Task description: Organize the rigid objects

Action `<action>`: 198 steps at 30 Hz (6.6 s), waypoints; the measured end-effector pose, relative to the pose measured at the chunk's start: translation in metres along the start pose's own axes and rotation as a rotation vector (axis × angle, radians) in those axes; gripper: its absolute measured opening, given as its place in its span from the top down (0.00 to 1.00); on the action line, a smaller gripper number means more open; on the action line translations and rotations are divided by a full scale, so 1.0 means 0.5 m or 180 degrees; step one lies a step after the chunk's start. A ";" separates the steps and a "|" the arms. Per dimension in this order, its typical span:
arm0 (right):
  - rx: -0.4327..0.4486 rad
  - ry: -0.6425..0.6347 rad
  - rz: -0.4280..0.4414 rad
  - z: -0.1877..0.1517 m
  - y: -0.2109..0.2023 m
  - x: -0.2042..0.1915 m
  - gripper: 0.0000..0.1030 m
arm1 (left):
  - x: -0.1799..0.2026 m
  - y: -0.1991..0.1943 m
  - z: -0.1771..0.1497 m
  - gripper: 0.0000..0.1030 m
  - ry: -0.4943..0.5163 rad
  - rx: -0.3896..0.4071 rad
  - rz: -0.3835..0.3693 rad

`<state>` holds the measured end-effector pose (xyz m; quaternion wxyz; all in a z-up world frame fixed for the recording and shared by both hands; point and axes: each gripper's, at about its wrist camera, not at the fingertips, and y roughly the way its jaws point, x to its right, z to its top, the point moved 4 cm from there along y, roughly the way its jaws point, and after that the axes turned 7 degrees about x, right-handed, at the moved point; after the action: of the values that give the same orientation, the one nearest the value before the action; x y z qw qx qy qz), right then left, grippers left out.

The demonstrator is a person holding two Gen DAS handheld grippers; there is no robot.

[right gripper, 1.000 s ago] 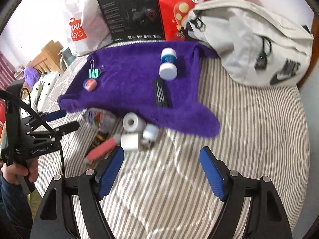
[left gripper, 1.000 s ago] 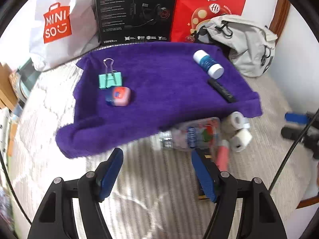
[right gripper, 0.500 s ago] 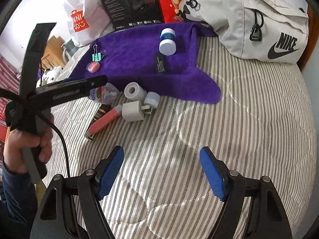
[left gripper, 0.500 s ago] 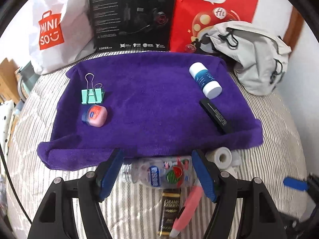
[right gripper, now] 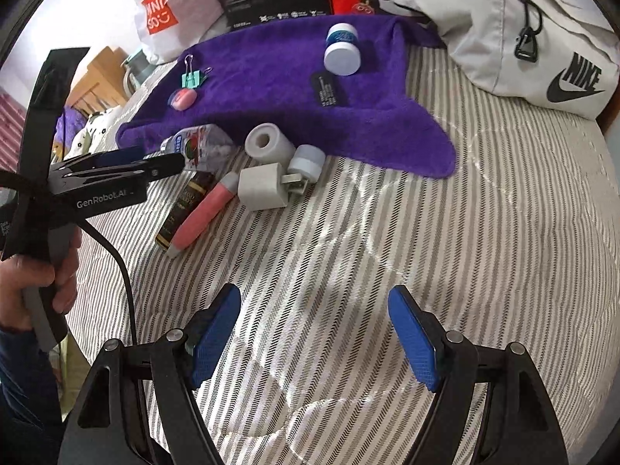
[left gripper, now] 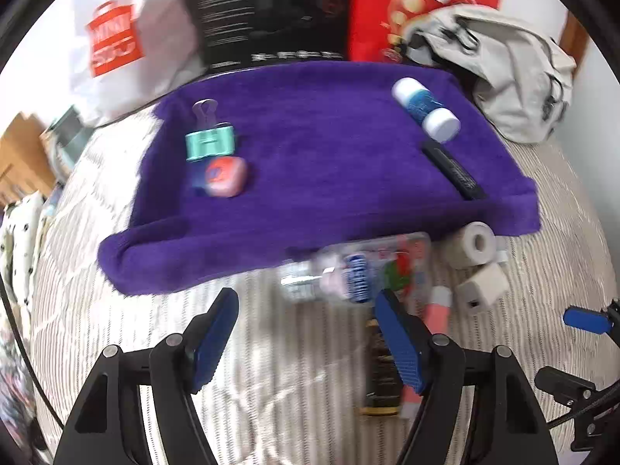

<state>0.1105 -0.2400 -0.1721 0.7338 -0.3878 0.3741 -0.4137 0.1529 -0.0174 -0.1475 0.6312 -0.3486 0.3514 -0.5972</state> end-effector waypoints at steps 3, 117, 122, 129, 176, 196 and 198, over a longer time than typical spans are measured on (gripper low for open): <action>-0.0026 -0.0037 0.0000 0.000 0.006 -0.009 0.24 | -0.006 -0.017 0.019 0.32 -0.0163 0.0128 -0.0158; 0.0264 -0.0092 -0.0484 0.013 0.051 -0.013 0.56 | -0.168 0.007 -0.062 0.60 -0.0220 0.0069 0.0086; 0.0320 -0.0132 -0.0494 0.018 0.055 -0.014 0.55 | -0.170 0.008 -0.061 0.60 -0.0223 0.0062 0.0086; 0.0273 -0.0125 -0.0441 0.020 0.053 -0.013 0.58 | -0.171 0.004 -0.065 0.61 -0.0208 0.0120 0.0023; 0.0475 -0.0248 -0.0099 0.187 0.017 -0.033 0.58 | -0.166 -0.045 0.047 0.62 -0.0180 0.0305 -0.0334; 0.0150 -0.0639 -0.0108 0.303 0.194 -0.081 0.58 | -0.182 0.086 0.132 0.62 -0.0155 0.0087 -0.0066; 0.0131 -0.0684 -0.0151 0.301 0.203 -0.084 0.58 | -0.178 0.093 0.137 0.62 -0.0137 0.0089 -0.0057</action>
<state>0.2578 -0.1272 -0.1889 0.7676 -0.4235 0.2753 -0.3946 0.2317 0.0747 -0.1501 0.6380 -0.3556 0.3262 -0.6000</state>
